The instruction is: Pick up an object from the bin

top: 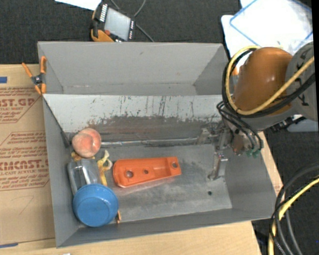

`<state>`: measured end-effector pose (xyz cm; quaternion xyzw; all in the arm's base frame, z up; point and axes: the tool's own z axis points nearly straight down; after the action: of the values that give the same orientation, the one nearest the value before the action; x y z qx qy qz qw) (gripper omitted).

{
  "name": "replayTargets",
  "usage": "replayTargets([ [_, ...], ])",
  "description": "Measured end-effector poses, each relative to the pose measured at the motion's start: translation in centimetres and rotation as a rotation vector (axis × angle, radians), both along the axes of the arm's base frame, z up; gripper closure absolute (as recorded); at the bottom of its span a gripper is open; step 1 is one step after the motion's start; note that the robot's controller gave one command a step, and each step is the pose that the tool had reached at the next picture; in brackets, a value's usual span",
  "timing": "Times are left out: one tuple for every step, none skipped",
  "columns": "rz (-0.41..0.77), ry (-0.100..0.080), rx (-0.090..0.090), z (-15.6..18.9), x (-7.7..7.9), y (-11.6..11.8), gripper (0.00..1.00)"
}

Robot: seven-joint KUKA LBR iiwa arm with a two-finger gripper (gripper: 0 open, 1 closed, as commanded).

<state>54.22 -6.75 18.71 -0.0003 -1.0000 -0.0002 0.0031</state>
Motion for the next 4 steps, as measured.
replayTargets([
  [0.002,-0.008,-0.001,0.5,0.2,0.0,0.0],
  [0.207,-0.009,0.0,-10.0,3.6,8.1,0.0],
  [0.308,-0.016,-0.004,-6.0,2.1,8.8,0.0],
  [0.236,-0.009,0.003,-11.5,3.4,9.3,0.0],
])
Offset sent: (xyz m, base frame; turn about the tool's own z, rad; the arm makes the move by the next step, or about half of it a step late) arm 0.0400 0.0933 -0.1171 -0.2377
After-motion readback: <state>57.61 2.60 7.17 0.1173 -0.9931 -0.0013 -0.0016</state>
